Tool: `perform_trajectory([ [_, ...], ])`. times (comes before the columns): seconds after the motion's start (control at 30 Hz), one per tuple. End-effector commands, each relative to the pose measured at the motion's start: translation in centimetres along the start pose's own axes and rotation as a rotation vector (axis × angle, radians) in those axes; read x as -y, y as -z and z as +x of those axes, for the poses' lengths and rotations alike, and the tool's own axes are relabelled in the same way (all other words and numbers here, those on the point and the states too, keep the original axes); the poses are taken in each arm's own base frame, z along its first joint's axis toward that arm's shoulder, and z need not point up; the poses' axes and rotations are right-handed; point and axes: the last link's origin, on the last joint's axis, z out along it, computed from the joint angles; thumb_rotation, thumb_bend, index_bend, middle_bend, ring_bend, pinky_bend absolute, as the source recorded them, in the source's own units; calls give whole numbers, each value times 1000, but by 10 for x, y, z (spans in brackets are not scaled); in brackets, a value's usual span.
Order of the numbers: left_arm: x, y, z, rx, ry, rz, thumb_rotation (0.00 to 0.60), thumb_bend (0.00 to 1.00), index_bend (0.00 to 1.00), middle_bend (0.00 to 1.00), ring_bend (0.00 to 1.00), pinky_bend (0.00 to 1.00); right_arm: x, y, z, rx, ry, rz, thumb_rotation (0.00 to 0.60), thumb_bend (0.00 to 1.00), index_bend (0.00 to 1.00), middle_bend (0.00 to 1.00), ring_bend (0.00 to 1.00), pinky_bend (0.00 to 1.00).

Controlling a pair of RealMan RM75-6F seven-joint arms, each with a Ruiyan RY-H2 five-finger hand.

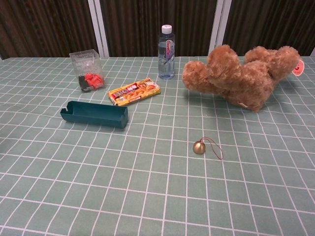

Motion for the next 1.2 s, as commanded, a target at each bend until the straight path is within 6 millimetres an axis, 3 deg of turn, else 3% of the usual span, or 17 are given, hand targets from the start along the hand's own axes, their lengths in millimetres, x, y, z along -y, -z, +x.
perform_trajectory([
  [0.03,0,0,0,-1,-4,2,600,386,0,0,0,4,0,-2,-2,17,-3,6,600,421,0,0,0,0],
  [0.2,-2,0,-1,-1,0,-7,600,385,0,0,0,13,9,-8,-12,69,-9,54,600,421,0,0,0,0],
  [0.3,-2,-2,0,-15,17,-20,600,384,0,0,0,16,24,-24,-24,118,-2,125,600,421,0,0,0,0],
  [0.5,0,-2,-1,8,27,-13,600,385,0,0,0,26,70,-81,-40,265,3,283,600,421,38,0,0,0],
  [0.67,-1,1,0,1,22,-18,600,386,0,0,0,32,105,-132,-59,331,17,304,600,421,111,0,0,0],
  [0.77,2,-1,-2,21,15,11,600,383,0,0,0,44,122,-152,-69,366,24,298,600,421,170,0,0,0],
  [0.97,5,-2,0,16,19,27,600,383,0,0,0,57,149,-171,-83,420,9,321,600,422,309,0,0,0],
  [1.2,4,-3,-1,24,22,25,600,385,0,0,0,69,165,-189,-98,423,21,312,600,432,472,0,0,0],
])
